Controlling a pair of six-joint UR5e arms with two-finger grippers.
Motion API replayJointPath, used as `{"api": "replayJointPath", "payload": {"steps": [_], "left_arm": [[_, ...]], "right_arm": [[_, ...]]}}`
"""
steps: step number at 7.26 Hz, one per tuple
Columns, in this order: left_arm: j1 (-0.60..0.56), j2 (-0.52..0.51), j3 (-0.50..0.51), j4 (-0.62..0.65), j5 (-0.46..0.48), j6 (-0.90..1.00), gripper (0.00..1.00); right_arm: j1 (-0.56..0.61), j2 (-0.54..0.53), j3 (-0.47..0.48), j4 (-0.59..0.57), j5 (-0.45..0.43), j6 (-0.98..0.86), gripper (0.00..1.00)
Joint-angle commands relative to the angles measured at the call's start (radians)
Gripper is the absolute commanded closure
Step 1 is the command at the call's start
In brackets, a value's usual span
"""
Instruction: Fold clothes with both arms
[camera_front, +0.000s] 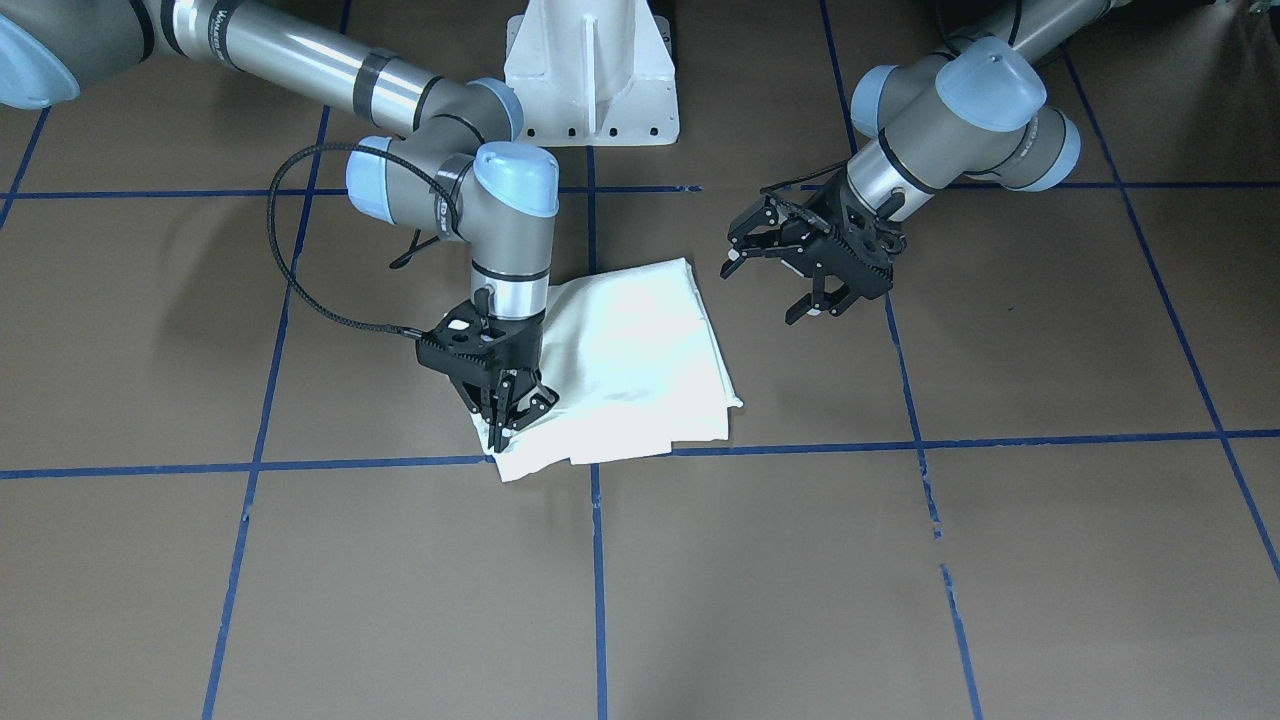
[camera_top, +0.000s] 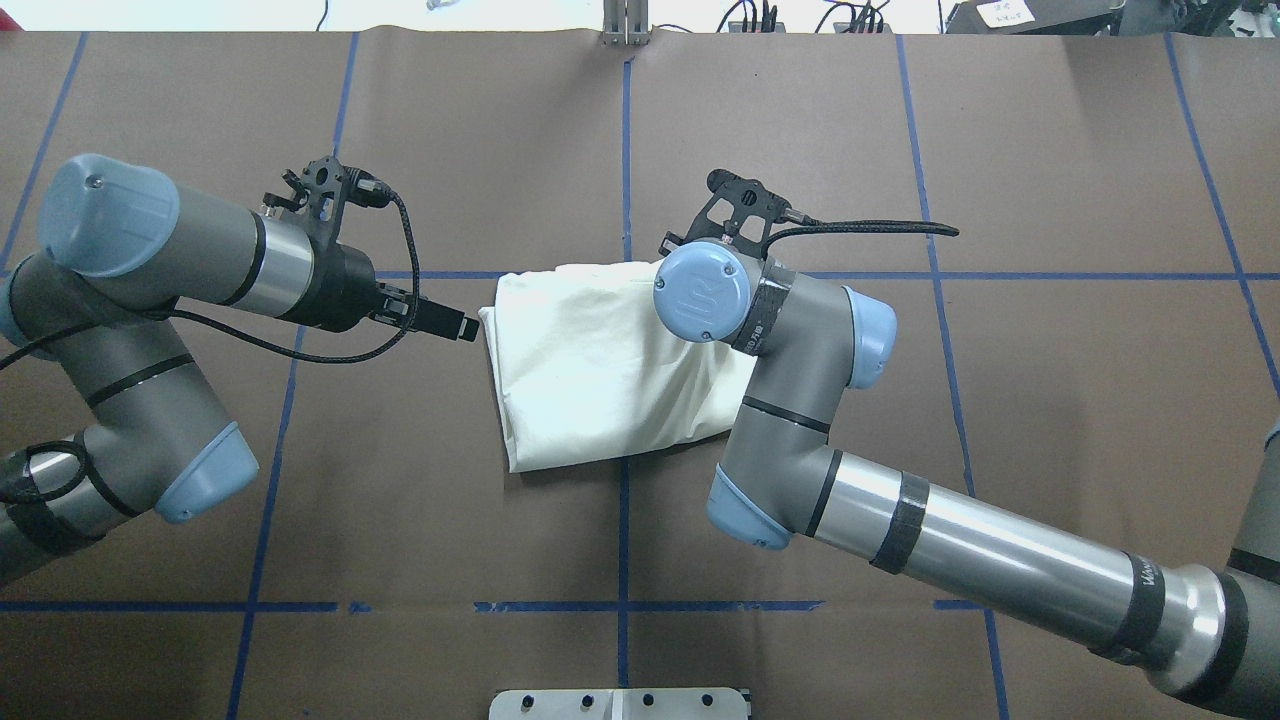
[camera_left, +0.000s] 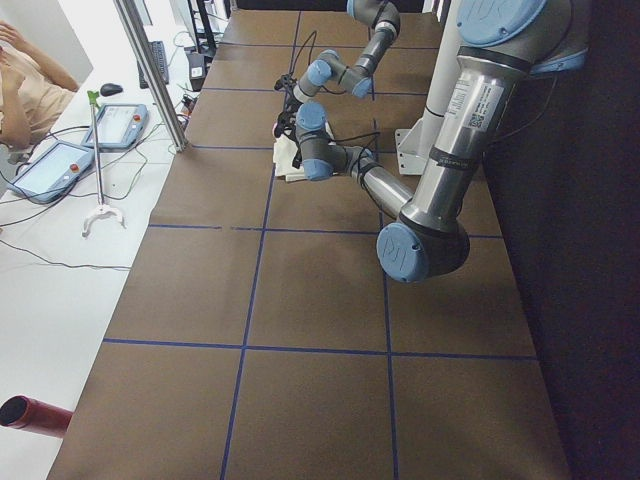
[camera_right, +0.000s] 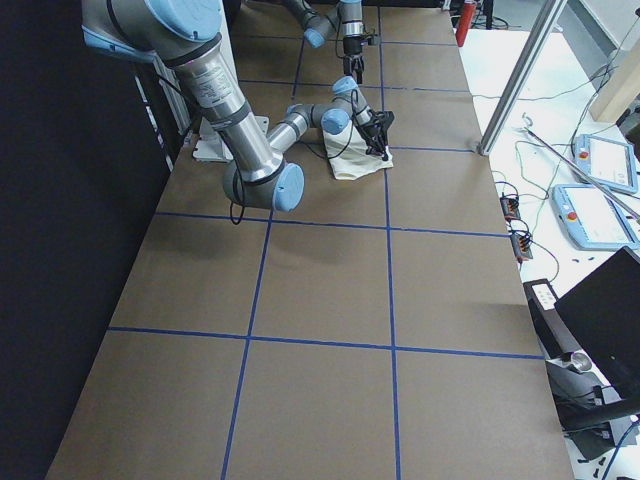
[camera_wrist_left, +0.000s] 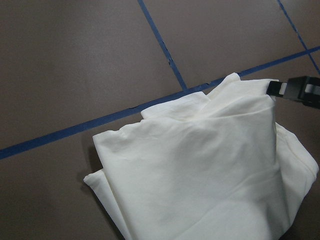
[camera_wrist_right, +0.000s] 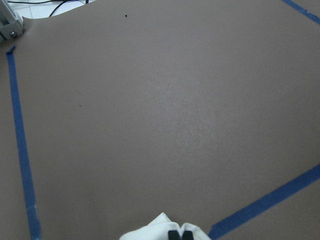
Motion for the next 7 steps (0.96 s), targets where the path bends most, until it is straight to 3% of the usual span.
{"api": "replayJointPath", "payload": {"steps": [1, 2, 4, 7], "left_arm": [[0.0, 0.004, 0.001, -0.001, 0.0, -0.001, 0.0], [0.002, 0.005, 0.004, -0.001, 0.0, -0.001, 0.0], [0.002, 0.005, 0.007, -0.001, 0.0, 0.001, 0.0], [0.002, 0.002, 0.01, -0.001, 0.0, 0.002, 0.0]], "right_arm": [[0.012, 0.011, -0.013, 0.02, -0.001, -0.131, 0.0], [0.049, 0.015, -0.007, 0.017, 0.031, -0.146, 0.0], [0.103, 0.013, 0.075, 0.005, 0.244, -0.312, 0.0], [0.042, -0.073, 0.178, 0.005, 0.248, -0.469, 0.0]]}}
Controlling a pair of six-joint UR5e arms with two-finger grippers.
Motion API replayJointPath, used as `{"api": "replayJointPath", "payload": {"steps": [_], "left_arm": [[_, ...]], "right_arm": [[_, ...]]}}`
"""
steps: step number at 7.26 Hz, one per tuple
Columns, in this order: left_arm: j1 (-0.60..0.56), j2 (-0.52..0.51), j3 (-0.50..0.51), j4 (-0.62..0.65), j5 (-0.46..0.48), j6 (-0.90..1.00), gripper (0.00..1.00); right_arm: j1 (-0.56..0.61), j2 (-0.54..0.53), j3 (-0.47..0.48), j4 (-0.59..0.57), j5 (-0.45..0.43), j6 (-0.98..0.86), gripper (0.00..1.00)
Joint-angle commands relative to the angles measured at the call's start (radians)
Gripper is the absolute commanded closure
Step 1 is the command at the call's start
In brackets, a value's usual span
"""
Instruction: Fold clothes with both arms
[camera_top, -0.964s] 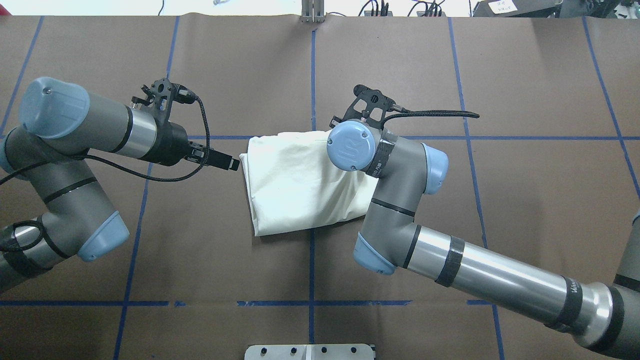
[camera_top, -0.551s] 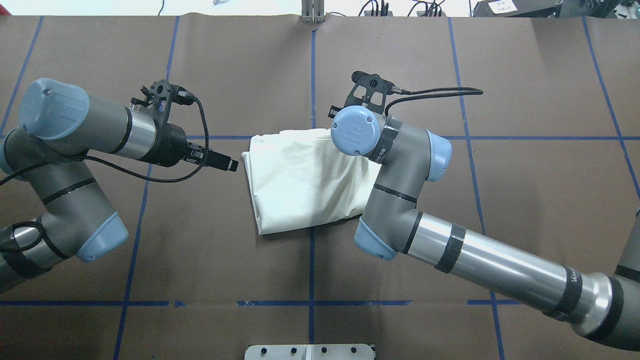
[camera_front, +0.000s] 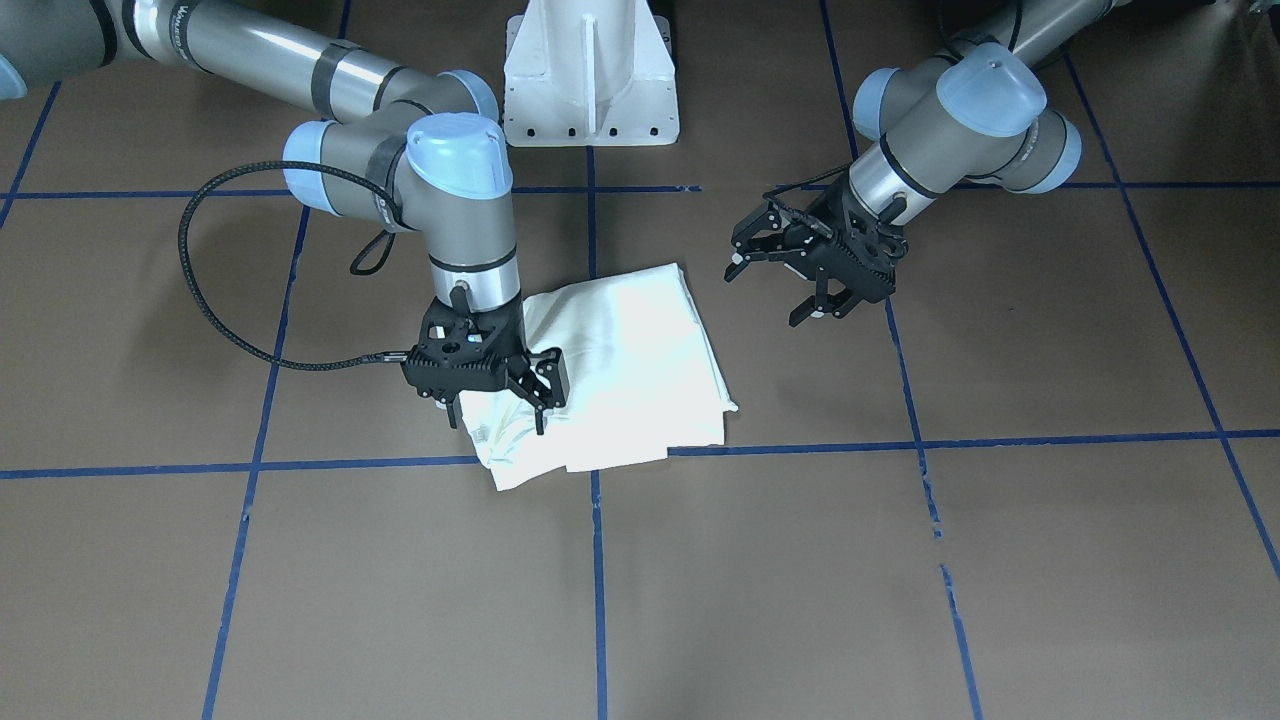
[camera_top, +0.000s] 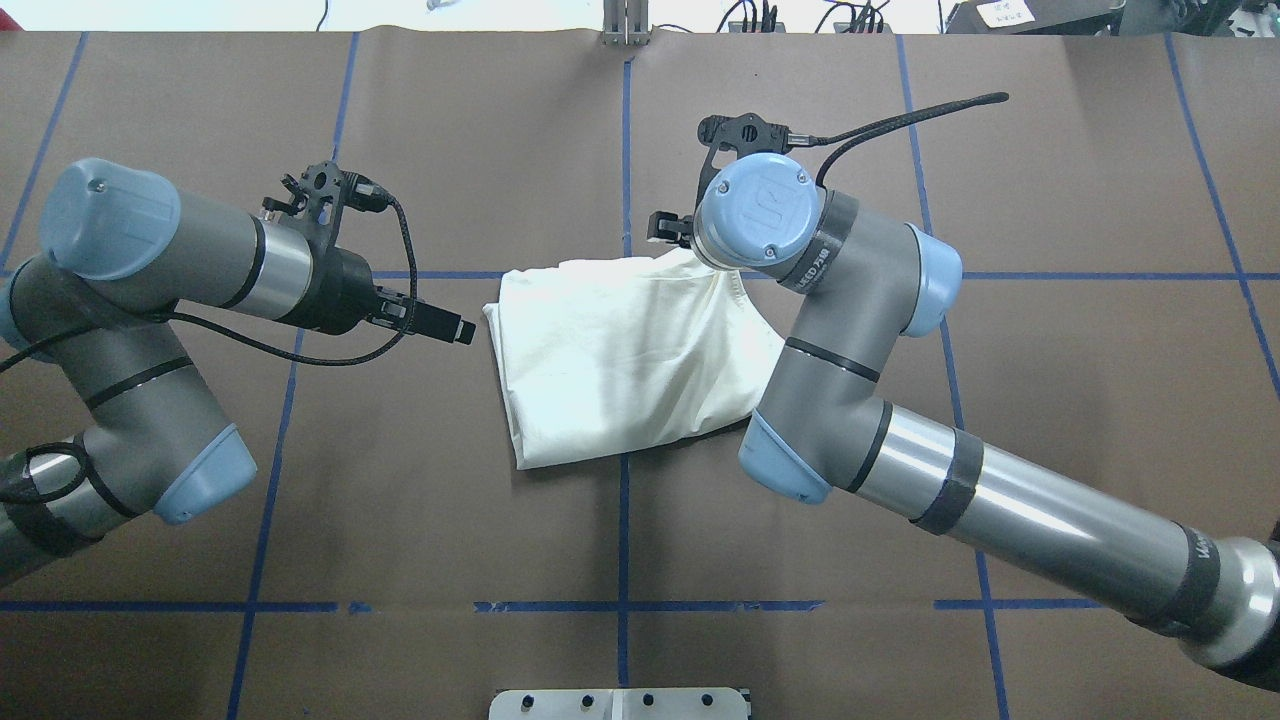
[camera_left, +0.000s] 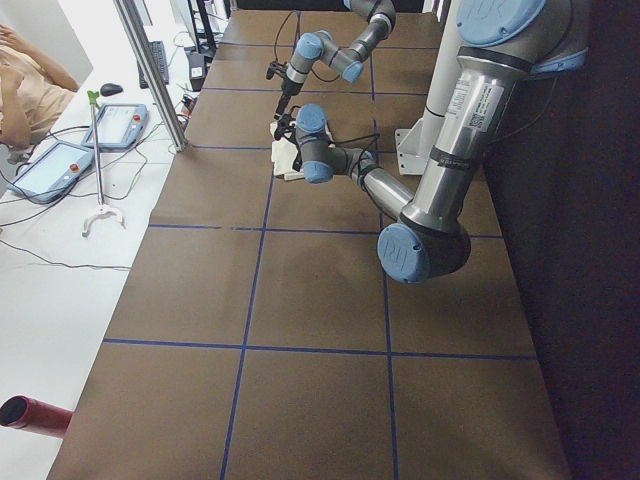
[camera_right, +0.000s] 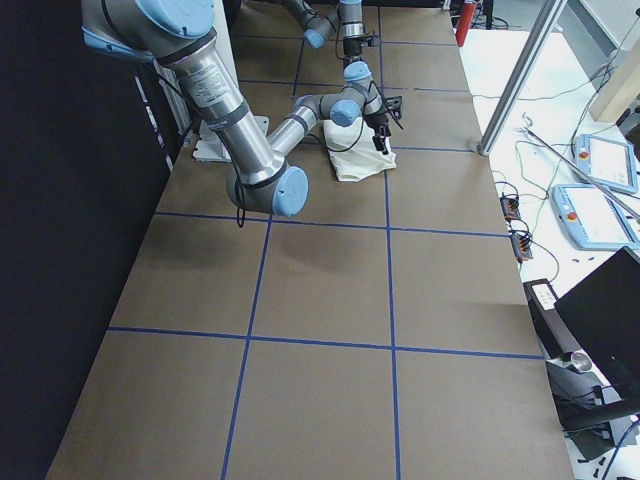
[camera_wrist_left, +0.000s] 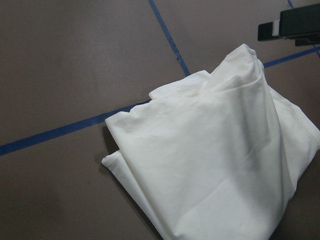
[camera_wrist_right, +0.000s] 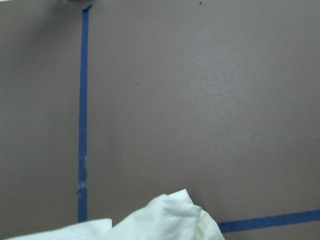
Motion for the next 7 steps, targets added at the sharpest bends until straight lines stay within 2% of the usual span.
{"api": "replayJointPath", "payload": {"steps": [1, 4, 7], "left_arm": [[0.0, -0.004, 0.001, 0.0, 0.0, 0.0, 0.0], [0.0, -0.004, 0.006, -0.003, 0.0, 0.0, 0.0], [0.0, -0.005, 0.004, -0.003, 0.0, 0.0, 0.0]], "right_arm": [[-0.078, -0.042, 0.013, 0.0, -0.036, -0.065, 0.0], [-0.094, -0.028, -0.06, 0.004, -0.093, -0.079, 0.0], [-0.102, -0.011, -0.103, 0.006, -0.11, -0.078, 0.0]]}}
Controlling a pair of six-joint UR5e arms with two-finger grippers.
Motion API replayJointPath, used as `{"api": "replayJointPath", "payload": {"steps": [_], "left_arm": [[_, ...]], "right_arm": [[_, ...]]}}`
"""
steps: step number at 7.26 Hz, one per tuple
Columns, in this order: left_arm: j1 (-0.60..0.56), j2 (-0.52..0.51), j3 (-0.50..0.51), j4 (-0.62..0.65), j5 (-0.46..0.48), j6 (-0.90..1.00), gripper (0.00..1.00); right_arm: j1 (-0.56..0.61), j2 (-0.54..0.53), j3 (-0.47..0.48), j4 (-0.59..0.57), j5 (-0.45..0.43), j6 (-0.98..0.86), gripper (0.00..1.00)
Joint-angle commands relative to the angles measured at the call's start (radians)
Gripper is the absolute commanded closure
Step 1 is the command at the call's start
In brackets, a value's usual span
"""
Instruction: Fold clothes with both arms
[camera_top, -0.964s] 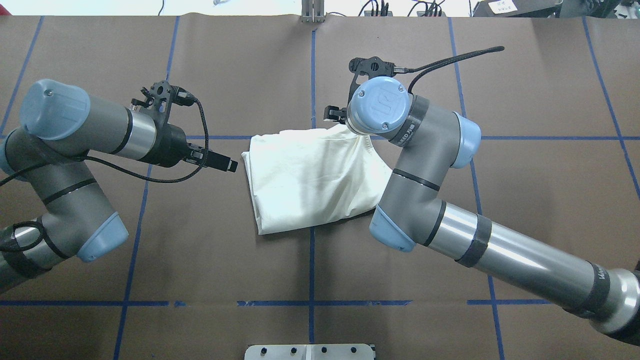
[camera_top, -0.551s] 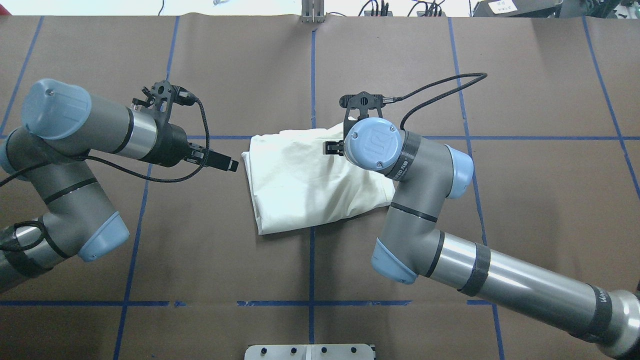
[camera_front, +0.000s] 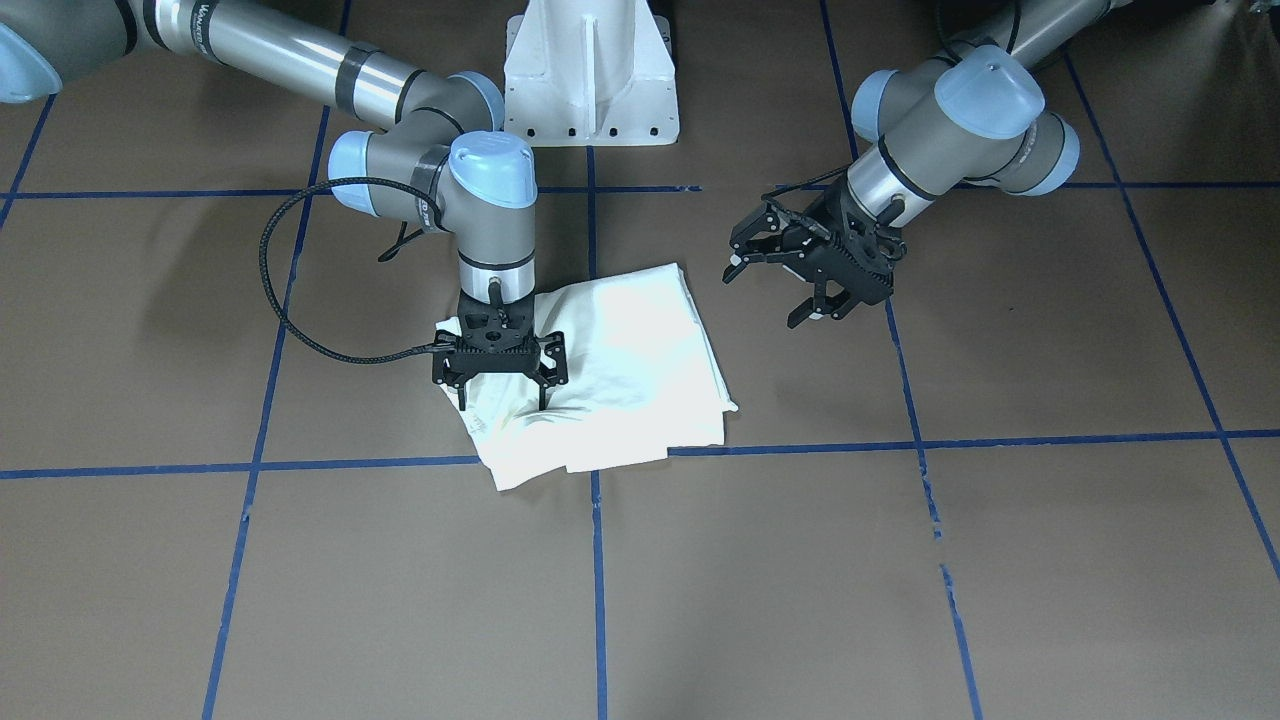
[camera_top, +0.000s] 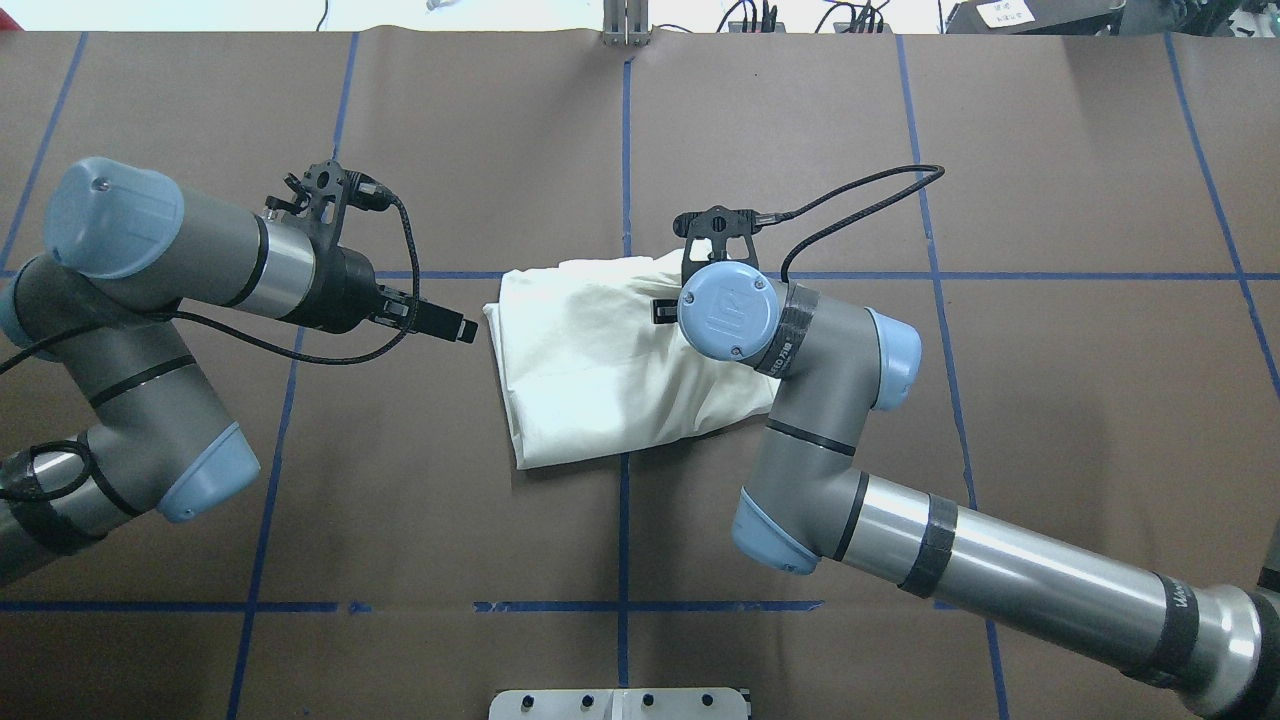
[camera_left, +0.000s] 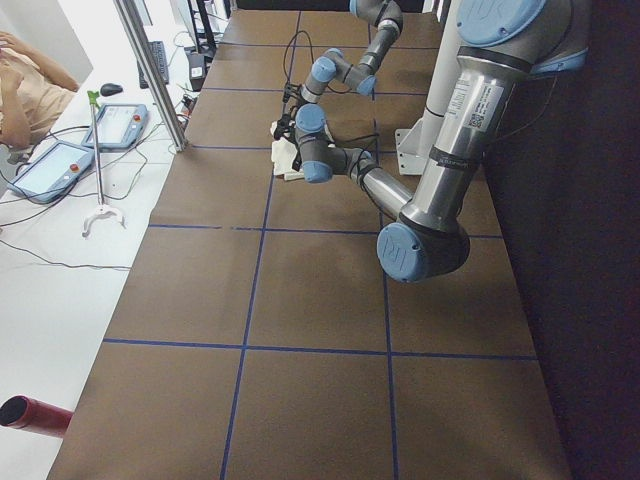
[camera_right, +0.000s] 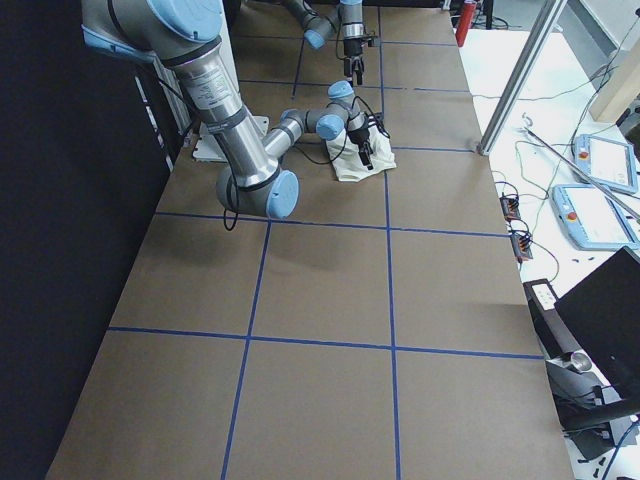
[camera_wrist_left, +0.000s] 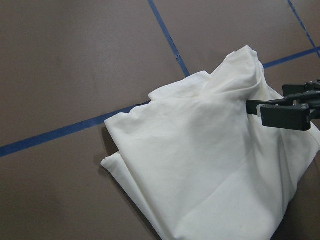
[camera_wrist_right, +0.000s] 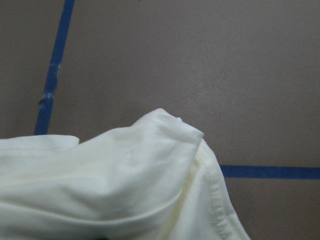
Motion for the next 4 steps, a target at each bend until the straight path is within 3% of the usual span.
{"api": "replayJointPath", "payload": {"steps": [1, 4], "left_arm": [[0.0, 0.001, 0.0, 0.0, 0.0, 0.0, 0.0], [0.0, 0.001, 0.0, 0.0, 0.0, 0.0, 0.0]], "right_arm": [[-0.013, 0.004, -0.025, 0.002, -0.025, 0.0, 0.0], [0.03, 0.069, -0.018, -0.006, 0.002, -0.03, 0.0]]}}
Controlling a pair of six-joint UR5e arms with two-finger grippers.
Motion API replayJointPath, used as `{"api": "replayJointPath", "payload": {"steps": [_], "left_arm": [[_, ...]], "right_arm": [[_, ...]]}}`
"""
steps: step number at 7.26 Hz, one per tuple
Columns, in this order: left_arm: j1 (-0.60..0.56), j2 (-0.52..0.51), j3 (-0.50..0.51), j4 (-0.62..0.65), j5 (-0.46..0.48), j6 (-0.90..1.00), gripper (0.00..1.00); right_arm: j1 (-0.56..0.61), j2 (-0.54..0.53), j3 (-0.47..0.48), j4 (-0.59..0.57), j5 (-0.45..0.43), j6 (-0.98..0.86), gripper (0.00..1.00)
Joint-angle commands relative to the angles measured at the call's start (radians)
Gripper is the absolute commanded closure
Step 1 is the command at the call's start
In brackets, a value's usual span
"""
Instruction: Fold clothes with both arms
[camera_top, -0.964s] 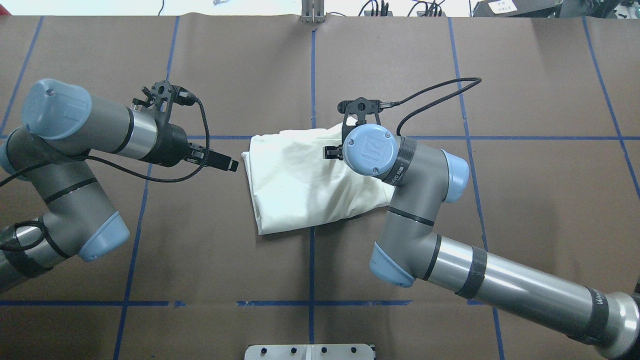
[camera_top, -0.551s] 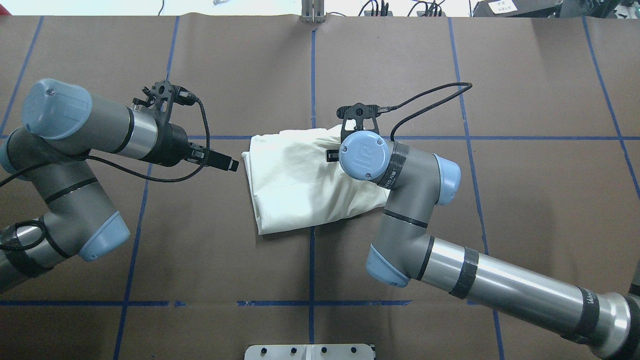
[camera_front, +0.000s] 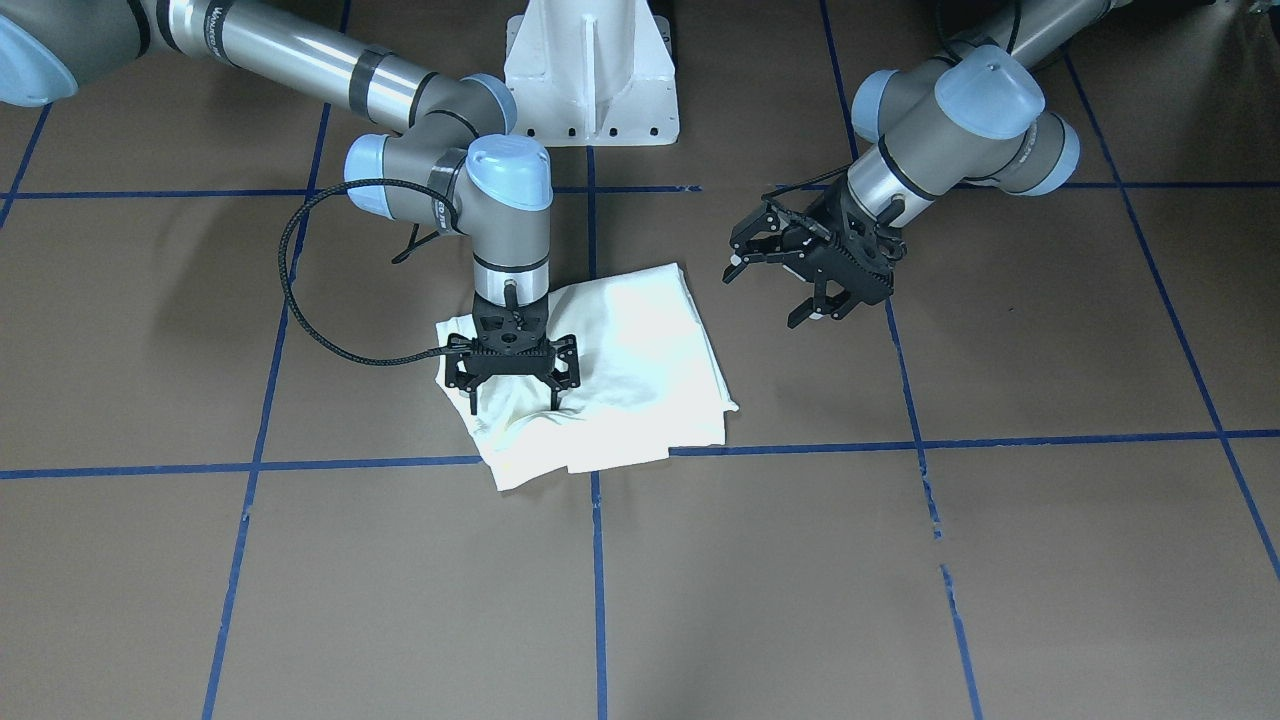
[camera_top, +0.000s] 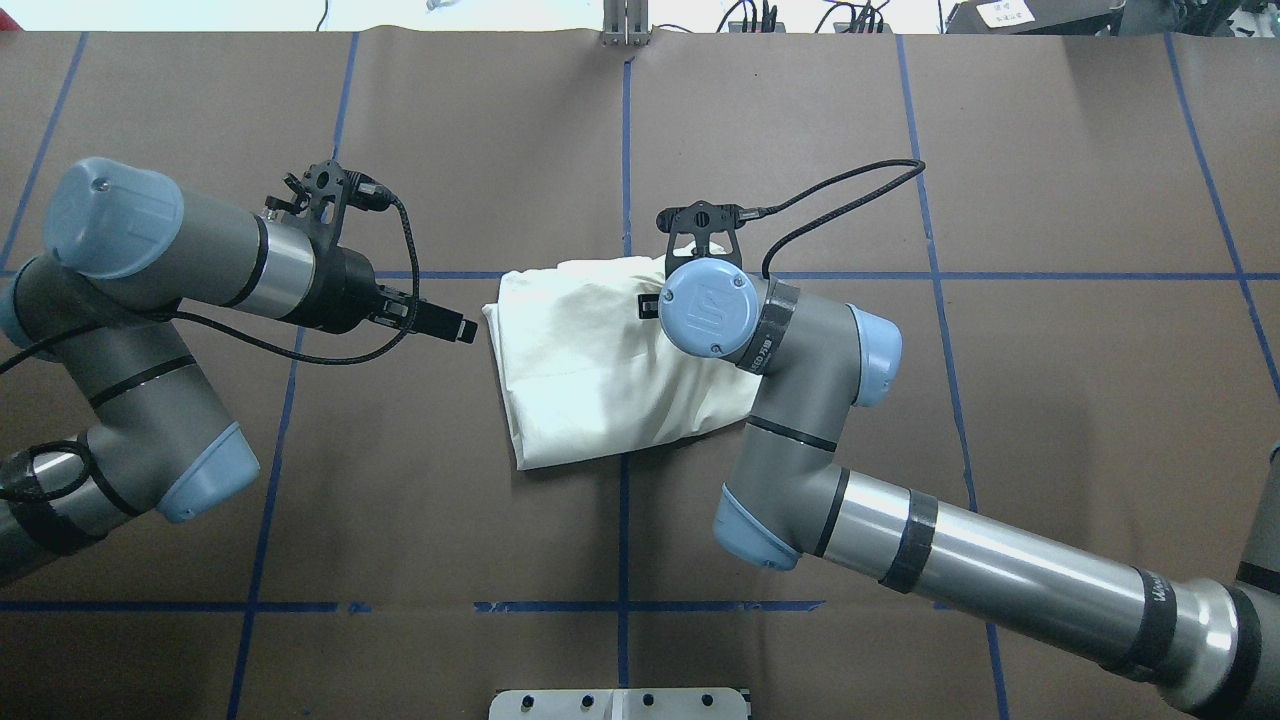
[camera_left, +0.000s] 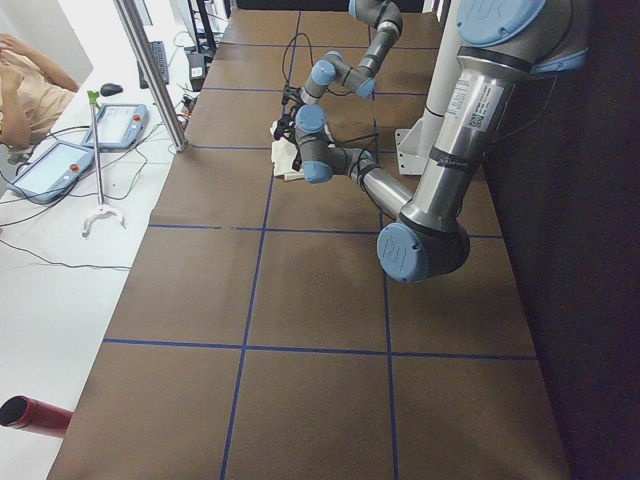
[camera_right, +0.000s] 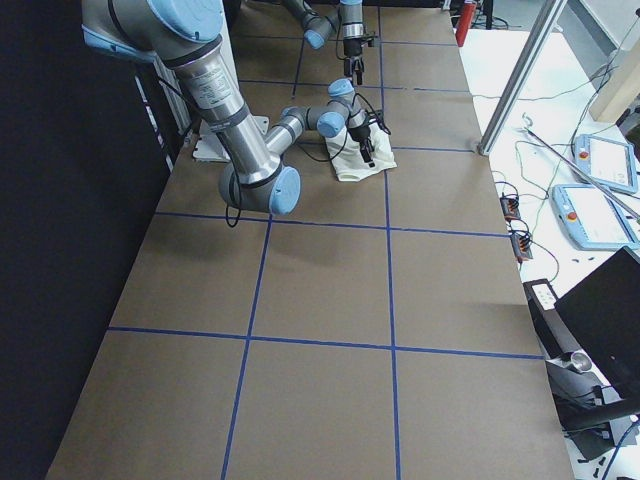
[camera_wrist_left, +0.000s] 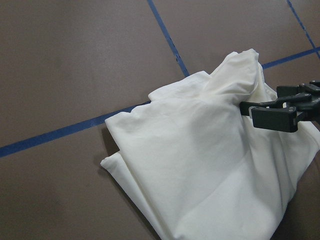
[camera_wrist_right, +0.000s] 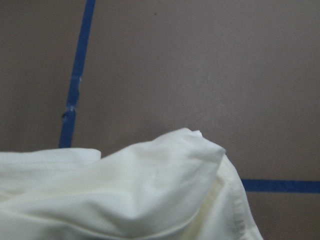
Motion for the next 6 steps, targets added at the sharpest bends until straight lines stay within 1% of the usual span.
{"api": "replayJointPath", "payload": {"steps": [1, 3, 4, 6], "left_arm": [[0.0, -0.001, 0.0, 0.0, 0.0, 0.0, 0.0], [0.0, -0.002, 0.0, 0.0, 0.0, -0.002, 0.0], [0.0, -0.002, 0.0, 0.0, 0.0, -0.002, 0.0], [0.0, -0.001, -0.001, 0.0, 0.0, -0.002, 0.0]], "right_arm": [[0.05, 0.026, 0.0, 0.001, 0.022, -0.043, 0.0], [0.068, 0.026, -0.014, 0.002, 0.019, -0.06, 0.0], [0.065, 0.026, -0.034, 0.004, 0.019, -0.053, 0.0], [0.041, 0.012, -0.038, 0.004, 0.019, -0.051, 0.0]]}}
